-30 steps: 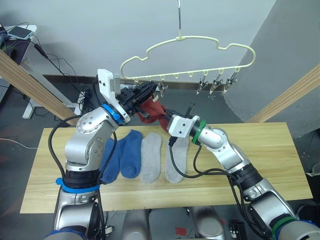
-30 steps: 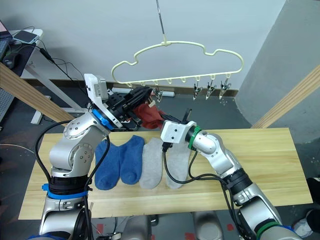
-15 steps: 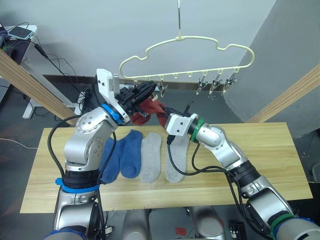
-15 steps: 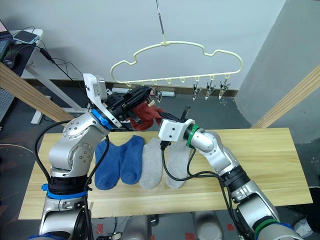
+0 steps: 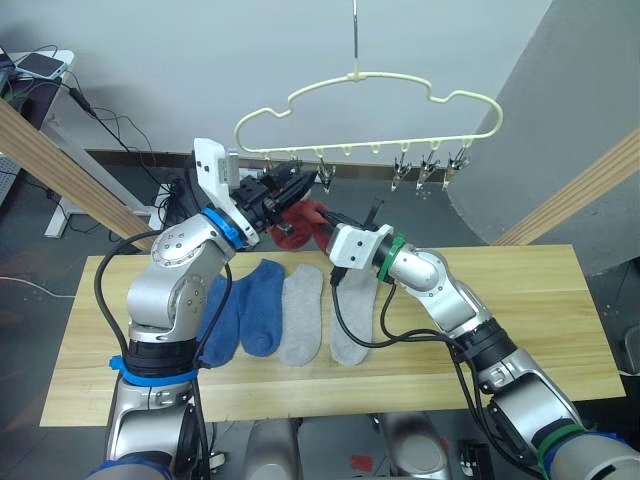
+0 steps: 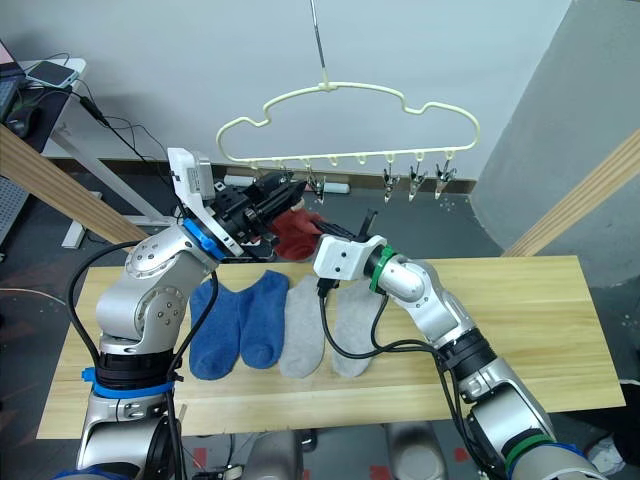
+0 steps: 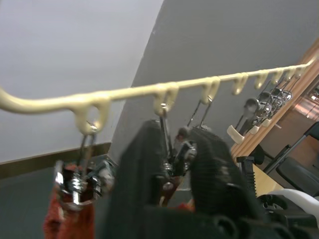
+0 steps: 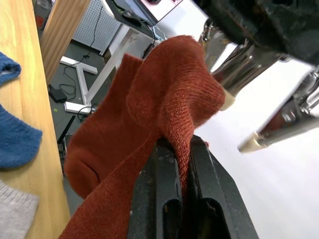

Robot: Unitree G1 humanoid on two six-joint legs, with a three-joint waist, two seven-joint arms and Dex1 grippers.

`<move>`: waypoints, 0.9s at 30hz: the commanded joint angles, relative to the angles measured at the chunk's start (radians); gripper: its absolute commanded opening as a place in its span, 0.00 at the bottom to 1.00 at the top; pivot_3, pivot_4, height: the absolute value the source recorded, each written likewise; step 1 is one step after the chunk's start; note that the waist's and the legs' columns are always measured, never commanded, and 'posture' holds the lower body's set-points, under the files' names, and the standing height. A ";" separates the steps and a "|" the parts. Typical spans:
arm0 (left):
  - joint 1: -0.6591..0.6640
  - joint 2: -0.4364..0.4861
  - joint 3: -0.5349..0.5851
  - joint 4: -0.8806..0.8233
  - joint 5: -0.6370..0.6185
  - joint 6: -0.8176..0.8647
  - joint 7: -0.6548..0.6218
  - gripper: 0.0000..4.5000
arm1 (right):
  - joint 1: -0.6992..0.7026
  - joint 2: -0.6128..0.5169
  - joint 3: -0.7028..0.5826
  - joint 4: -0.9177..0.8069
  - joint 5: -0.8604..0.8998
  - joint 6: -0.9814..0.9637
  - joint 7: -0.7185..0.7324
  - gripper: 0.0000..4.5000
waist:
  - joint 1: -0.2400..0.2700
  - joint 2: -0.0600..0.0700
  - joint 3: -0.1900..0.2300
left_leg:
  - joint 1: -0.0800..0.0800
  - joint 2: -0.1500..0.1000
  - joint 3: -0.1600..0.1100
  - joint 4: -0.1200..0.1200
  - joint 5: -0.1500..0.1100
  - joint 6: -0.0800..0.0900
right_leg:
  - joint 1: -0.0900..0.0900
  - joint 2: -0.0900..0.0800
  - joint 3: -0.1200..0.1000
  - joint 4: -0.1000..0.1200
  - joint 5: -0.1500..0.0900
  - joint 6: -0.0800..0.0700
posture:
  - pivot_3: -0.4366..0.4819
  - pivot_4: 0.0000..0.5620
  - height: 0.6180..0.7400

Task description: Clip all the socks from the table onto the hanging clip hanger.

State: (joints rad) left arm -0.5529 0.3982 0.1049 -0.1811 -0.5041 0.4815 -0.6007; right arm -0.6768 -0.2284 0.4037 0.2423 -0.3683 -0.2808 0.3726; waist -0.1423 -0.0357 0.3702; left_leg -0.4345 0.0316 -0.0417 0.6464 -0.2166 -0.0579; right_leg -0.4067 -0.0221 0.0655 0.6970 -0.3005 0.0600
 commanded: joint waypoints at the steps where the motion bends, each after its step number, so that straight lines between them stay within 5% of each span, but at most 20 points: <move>1: 0.006 0.017 0.019 -0.038 -0.020 0.006 -0.007 0.61 | -0.016 0.019 -0.014 -0.016 0.020 -0.012 0.003 0.00 | 0.000 0.000 0.000 | 0.000 0.000 0.000 0.000 0.000 0.000 | 0.000 0.000 0.000 0.000 0.000 0.000 | 0.19 0.62 0.93; 5: 0.018 0.034 0.027 -0.046 -0.027 0.015 -0.014 0.89 | -0.020 0.026 -0.014 -0.015 0.020 -0.009 0.007 0.00 | 0.000 0.000 0.000 | 0.000 0.000 0.000 0.000 0.000 0.000 | 0.000 0.000 0.000 0.000 0.000 0.000 | 0.19 0.62 0.93; 16: 0.156 0.141 0.092 -0.141 -0.051 0.025 -0.047 0.89 | -0.015 0.027 -0.012 -0.016 0.029 0.000 0.036 0.00 | -0.001 0.000 0.000 | 0.000 0.002 -0.003 0.000 0.000 0.000 | 0.000 0.000 0.000 0.000 0.000 0.000 | 0.21 0.61 0.93; 27: 0.154 0.133 0.077 -0.126 -0.033 0.010 -0.037 0.89 | -0.010 0.033 -0.016 -0.019 0.031 0.017 0.044 0.00 | 0.002 0.000 0.000 | 0.000 0.001 -0.004 0.000 0.000 -0.001 | 0.000 0.000 -0.001 0.001 0.000 0.000 | 0.21 0.61 0.93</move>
State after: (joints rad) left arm -0.3951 0.5304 0.1754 -0.2736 -0.5335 0.5127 -0.6405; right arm -0.6870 -0.2015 0.4035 0.2438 -0.3537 -0.2620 0.4140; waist -0.1405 -0.0357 0.3701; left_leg -0.4343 0.0329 -0.0456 0.6461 -0.2163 -0.0584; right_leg -0.4068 -0.0224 0.0647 0.6977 -0.3004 0.0598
